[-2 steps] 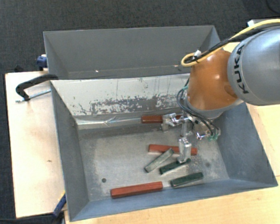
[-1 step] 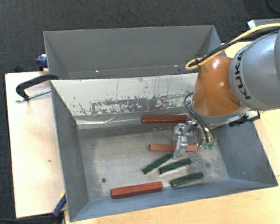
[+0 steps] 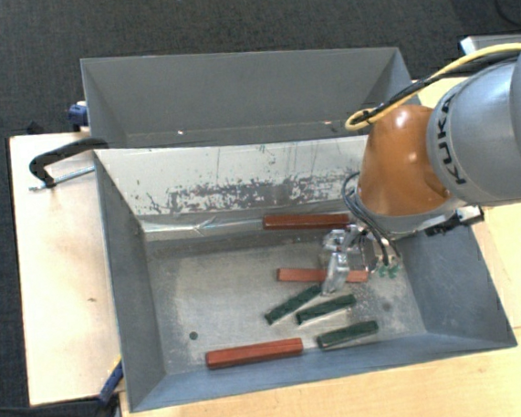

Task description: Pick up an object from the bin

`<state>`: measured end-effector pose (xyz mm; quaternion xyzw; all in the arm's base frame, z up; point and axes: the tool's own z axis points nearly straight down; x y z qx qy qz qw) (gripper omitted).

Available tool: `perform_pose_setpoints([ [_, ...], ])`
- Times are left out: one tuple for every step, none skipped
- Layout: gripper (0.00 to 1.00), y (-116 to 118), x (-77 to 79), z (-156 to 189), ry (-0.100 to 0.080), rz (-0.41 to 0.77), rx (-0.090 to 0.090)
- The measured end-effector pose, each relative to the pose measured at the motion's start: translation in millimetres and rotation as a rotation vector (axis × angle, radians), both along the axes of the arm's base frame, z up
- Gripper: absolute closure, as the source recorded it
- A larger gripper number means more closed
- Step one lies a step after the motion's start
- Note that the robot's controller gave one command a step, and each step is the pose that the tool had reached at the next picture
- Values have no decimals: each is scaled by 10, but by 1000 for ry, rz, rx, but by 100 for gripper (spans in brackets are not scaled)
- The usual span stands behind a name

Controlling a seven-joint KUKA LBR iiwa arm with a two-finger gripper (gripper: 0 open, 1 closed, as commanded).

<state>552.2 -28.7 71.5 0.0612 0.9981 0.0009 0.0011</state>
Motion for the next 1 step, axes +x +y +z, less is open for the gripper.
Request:
perform_pose_setpoints([
  [100,1,-13,36,3,1,0],
])
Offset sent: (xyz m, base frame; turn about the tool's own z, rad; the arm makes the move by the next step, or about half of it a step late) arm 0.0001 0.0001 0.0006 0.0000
